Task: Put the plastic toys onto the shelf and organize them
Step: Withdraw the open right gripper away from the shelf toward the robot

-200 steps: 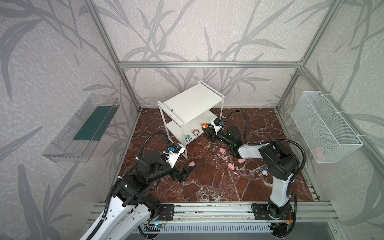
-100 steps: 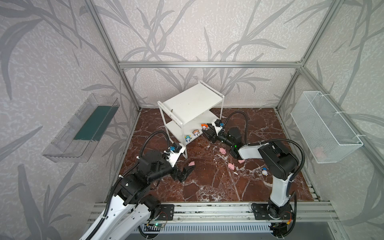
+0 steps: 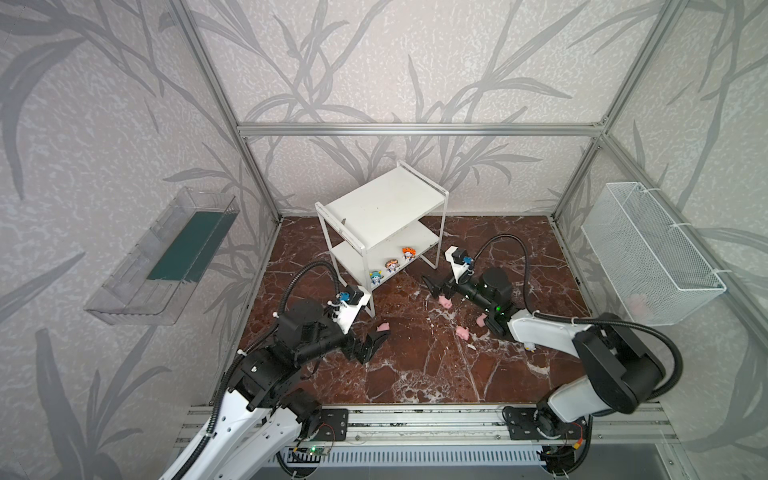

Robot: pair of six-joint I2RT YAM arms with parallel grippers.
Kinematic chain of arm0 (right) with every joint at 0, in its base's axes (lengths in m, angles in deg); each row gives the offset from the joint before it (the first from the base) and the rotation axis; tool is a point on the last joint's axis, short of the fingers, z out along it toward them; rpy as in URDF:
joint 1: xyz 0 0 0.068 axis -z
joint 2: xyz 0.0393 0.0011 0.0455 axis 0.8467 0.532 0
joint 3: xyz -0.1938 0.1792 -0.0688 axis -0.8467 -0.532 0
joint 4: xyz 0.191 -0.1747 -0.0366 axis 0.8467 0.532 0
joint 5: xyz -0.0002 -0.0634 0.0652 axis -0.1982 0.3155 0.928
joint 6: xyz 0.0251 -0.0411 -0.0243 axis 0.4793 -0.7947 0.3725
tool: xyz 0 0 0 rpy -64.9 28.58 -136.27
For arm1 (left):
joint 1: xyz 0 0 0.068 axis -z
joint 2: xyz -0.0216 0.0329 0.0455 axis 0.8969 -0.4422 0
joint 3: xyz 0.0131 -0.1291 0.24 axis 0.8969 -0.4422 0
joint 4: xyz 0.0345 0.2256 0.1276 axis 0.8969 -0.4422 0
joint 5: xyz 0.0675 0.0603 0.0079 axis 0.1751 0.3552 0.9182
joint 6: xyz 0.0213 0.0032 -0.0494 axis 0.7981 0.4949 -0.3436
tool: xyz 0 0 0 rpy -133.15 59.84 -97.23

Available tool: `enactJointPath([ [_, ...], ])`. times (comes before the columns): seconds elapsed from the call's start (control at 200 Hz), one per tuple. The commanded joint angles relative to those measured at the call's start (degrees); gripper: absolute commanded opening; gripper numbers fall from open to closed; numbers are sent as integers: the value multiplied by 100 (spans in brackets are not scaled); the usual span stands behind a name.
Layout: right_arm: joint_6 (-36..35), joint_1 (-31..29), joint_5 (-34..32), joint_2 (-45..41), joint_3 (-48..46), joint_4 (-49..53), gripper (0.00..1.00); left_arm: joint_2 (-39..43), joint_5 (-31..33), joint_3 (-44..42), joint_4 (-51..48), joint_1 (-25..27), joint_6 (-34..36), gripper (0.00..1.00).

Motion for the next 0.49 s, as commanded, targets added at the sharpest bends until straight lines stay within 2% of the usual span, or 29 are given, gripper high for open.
enactJointPath([
  [0.0, -12, 28, -429, -978, -206, 1770, 99, 1, -35, -37, 105, -25, 100, 99],
  [0.075, 214, 51, -669, -1514, -140, 2880, 99, 10, -42, -37, 116, -30, 100, 99],
  [0.185, 598, 56, -820, -1854, 81, 4131, 99, 19, -16, -31, 116, -45, 78, 99],
  [0.26, 622, 59, -602, -2029, 269, 4954, 99, 29, 55, -33, 99, -40, 49, 99],
  [0.3, 769, 60, -698, -2111, 294, 5192, 99, 39, 130, -29, 75, -39, 34, 99],
  [0.365, 1432, 83, -1628, -2185, 346, 5781, 99, 68, 278, -28, 33, -39, 7, 99],
  [0.49, 2855, 421, -3141, -2028, 956, 8150, 99, 173, 584, -21, -30, -43, -24, 99],
])
